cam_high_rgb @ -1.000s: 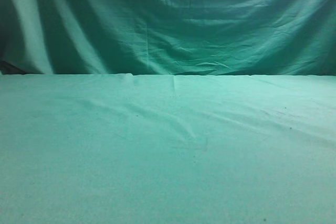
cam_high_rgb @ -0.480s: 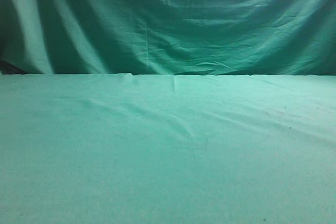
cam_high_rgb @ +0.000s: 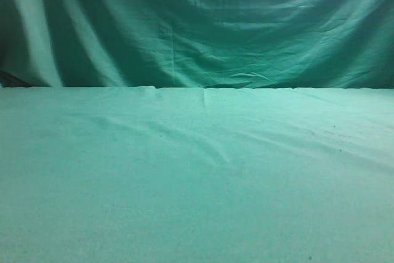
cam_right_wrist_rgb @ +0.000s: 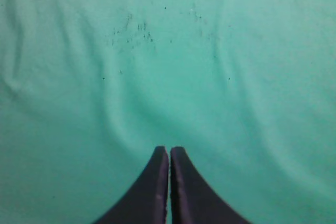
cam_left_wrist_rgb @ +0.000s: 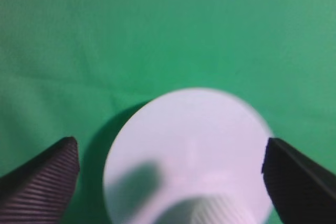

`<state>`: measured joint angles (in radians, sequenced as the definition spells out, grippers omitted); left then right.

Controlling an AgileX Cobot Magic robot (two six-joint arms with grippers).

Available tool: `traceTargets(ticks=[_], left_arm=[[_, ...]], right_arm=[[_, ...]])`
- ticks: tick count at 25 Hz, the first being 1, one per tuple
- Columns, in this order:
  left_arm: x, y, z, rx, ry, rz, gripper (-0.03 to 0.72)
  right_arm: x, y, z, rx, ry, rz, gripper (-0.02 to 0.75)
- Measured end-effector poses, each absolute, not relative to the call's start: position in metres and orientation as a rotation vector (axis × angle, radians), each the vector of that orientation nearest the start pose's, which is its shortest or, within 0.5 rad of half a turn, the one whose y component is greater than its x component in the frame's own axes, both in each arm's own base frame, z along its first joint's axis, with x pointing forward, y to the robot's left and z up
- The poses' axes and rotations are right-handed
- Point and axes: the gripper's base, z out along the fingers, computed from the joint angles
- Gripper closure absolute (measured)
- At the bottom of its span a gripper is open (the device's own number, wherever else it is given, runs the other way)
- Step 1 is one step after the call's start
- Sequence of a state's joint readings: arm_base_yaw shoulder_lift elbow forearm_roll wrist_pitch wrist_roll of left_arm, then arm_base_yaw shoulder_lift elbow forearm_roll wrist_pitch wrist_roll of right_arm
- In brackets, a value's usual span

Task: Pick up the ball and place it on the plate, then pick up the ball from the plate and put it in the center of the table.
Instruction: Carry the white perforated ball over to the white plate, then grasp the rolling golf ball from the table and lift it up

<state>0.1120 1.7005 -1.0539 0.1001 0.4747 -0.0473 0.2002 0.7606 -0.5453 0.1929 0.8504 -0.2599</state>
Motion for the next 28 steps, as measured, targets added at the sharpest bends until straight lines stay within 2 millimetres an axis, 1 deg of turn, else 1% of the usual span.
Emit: traceTargets(ticks=[1, 2, 4, 6, 8, 10, 11, 13, 17, 21, 24, 26, 28], left_arm=[[0.346, 0.041, 0.213, -0.152, 2.594, 0.075, 0.047], [0.35, 0.04, 0.224, -0.182, 2.582, 0.035, 0.047], [0.356, 0.036, 0.251, -0.175, 2.56, -0.035, 0.168], [0.36, 0.024, 0.277, -0.119, 2.537, -0.118, 0.307], [0.361, 0.011, 0.296, -0.039, 2.521, -0.185, 0.461], [0.357, -0.004, 0.312, 0.034, 2.507, -0.239, 0.585], [0.355, -0.011, 0.317, 0.076, 2.5, -0.256, 0.627], [0.348, -0.024, 0.327, 0.172, 2.48, -0.266, 0.688], [0.331, -0.042, 0.345, 0.295, 2.439, -0.281, 0.688], [0.31, -0.049, 0.369, 0.326, 2.383, -0.331, 0.688], [0.29, -0.052, 0.388, 0.395, 2.32, -0.361, 0.688], [0.273, -0.054, 0.395, 0.448, 2.27, -0.392, 0.688], [0.256, -0.055, 0.395, 0.477, 2.229, -0.417, 0.688]], right_arm=[[0.119, 0.038, 0.261, -0.473, 2.493, 0.216, 0.738], [0.119, 0.038, 0.261, -0.473, 2.493, 0.216, 0.738], [0.119, 0.038, 0.261, -0.473, 2.493, 0.217, 0.738], [0.119, 0.038, 0.261, -0.472, 2.493, 0.219, 0.738], [0.119, 0.038, 0.261, -0.472, 2.493, 0.219, 0.738], [0.119, 0.038, 0.261, -0.472, 2.491, 0.218, 0.738], [0.119, 0.038, 0.261, -0.474, 2.49, 0.218, 0.738], [0.119, 0.038, 0.261, -0.476, 2.49, 0.217, 0.738], [0.119, 0.038, 0.261, -0.478, 2.489, 0.216, 0.738], [0.119, 0.038, 0.261, -0.483, 2.488, 0.215, 0.738], [0.12, 0.038, 0.261, -0.491, 2.487, 0.205, 0.738], [0.12, 0.037, 0.261, -0.498, 2.487, 0.189, 0.738], [0.12, 0.036, 0.261, -0.503, 2.487, 0.181, 0.738]])
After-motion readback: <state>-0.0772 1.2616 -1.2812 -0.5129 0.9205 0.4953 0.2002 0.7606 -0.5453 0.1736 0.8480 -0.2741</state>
